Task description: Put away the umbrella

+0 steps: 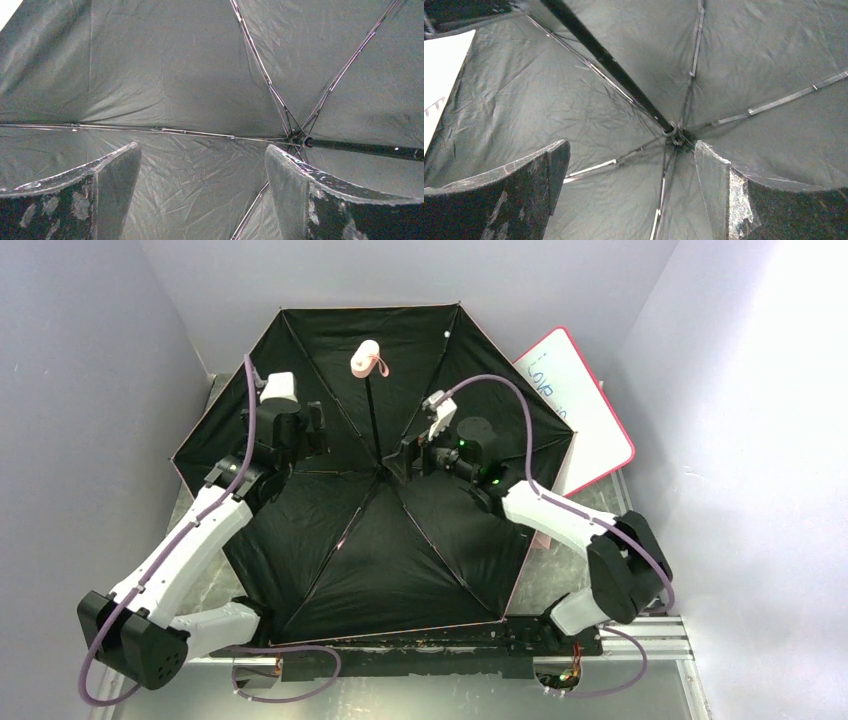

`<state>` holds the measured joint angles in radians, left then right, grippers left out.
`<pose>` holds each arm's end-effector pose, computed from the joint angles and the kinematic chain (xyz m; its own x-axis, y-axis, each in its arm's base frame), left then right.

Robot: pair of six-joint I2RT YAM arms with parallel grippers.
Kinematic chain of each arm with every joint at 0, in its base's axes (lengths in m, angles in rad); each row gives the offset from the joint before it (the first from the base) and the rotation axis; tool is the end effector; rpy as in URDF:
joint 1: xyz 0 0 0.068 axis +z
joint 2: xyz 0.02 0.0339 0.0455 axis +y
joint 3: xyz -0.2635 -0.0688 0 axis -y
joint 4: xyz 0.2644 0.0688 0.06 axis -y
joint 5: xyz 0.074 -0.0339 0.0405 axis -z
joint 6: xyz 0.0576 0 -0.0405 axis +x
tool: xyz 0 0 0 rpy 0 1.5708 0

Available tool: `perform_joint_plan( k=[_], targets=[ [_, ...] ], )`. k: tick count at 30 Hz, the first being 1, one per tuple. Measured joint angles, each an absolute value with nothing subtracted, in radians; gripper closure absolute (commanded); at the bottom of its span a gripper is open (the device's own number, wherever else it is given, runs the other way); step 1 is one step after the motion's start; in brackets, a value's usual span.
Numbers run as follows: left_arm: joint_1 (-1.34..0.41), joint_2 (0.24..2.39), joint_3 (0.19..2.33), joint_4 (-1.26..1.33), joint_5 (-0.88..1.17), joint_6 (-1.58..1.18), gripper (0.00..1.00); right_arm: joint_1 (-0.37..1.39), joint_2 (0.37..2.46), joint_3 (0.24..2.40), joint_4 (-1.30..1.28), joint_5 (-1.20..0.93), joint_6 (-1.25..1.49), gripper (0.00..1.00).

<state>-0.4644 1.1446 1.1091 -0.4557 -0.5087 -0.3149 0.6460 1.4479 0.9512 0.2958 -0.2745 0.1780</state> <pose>0.2692 -0.1035 0.3454 -0.4032 -0.1006 -0.9096 -0.1238 0.9908 -0.0547 0.2905 0.2386 0.2759 -0.2970 -0.0105 -0.9548 -0.7508 0.6204 0.2267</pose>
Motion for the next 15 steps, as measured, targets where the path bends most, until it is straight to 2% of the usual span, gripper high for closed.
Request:
perform_joint_plan(
  k=[7,15],
  targets=[
    [-0.432,1.145,1.102,-0.463,-0.445,-0.313,0.03,0.696,1.568,0.902,0.613,-0.386,0.12,0.1],
    [-0.429,1.145,1.102,-0.463,-0.392,-0.305,0.05,0.7,1.719,0.939,0.745,-0.371,0.045,0.09]
  ],
)
